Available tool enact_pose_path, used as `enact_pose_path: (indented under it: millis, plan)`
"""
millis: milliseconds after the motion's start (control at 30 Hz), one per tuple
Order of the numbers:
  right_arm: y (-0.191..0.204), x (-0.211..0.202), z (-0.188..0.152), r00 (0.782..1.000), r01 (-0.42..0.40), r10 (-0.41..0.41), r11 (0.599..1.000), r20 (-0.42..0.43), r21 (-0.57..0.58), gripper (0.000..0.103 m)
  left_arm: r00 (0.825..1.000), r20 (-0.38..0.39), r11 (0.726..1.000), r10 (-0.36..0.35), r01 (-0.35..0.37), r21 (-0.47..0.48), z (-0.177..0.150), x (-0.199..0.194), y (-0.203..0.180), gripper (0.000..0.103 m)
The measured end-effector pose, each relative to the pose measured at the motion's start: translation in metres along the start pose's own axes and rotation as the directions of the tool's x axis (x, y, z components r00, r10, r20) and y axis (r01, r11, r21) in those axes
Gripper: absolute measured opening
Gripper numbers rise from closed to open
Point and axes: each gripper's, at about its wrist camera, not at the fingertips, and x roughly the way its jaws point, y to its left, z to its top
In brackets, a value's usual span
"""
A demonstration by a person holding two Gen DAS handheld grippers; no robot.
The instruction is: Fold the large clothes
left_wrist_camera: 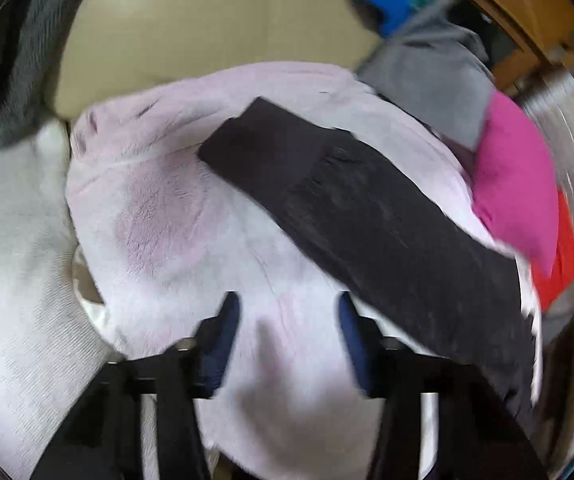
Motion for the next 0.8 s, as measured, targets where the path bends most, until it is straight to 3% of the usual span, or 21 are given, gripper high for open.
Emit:
enact_pose_path:
  millis: [167,267,400,467,633,800]
  plan:
    - [-0.007,-0.035,-0.002,0.996,-0.084,0.084,0.996,0.013,-0.006,0.049,0.999,-0.002,0.990,-0.044,0.043,-0.135,0.023,0.028,0.014,0.044]
    - [-0.020,-0.059,-0.009,0.996,-0.073,0.074,0.997,0.051,-0.024,0.049,0.996,0.007,0.973,-0.093,0.092,-0.210,0.031,0.042,0.015,0.045]
    - [-0.038,-0.076,-0.022,0.996,-0.029,0.032,0.999,0.081,-0.040,0.049,0.995,0.029,0.969,-0.100,0.104,-0.224,0.045,0.047,0.009,0.045]
    - [-0.051,-0.087,-0.032,0.995,-0.027,0.030,0.999,0.092,-0.032,0.049,0.996,0.038,0.969,-0.076,0.083,-0.231,0.051,0.049,0.006,0.038]
    - [-0.071,-0.106,-0.047,0.993,-0.020,0.021,1.000,0.114,-0.018,0.049,0.997,0.072,0.988,-0.010,0.021,-0.152,0.057,0.040,-0.019,0.015]
    - [-0.082,-0.115,-0.051,0.990,-0.040,0.041,0.999,0.136,-0.007,0.049,0.988,0.154,1.000,0.005,-0.009,0.026,0.062,-0.001,-0.081,0.012]
